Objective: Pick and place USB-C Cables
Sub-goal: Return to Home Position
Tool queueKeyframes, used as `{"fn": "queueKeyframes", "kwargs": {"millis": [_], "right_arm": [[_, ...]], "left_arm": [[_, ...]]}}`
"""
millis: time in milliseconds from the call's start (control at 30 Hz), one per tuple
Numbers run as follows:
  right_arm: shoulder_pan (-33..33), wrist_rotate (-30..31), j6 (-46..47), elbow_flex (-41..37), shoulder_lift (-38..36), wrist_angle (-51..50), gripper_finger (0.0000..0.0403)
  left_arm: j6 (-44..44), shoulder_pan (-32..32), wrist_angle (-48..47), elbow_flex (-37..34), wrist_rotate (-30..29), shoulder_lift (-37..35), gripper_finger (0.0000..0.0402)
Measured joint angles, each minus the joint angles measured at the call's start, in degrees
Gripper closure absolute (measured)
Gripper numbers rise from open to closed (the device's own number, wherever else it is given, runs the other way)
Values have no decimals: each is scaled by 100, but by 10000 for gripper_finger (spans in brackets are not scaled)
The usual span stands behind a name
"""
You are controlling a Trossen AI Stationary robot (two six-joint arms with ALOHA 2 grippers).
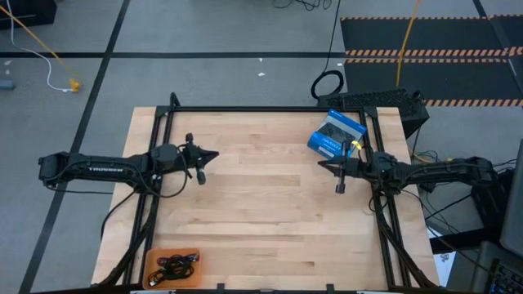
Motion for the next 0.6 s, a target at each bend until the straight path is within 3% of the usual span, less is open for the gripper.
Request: {"fn": "queueKeyframes", "kwargs": {"millis": [133,400,600], "right_arm": [[0,-8,4,-6,-36,-54,401],[2,-302,4,-11,-235,-148,402],[2,-302,4,-15,-321,-177,402]], "left_arm": [[-102,-131,19,0,2,-27,397],[-210,-643,-68,0,-15,-484,400],[-162,-1142,-406,-2,-463,-686,400]]}}
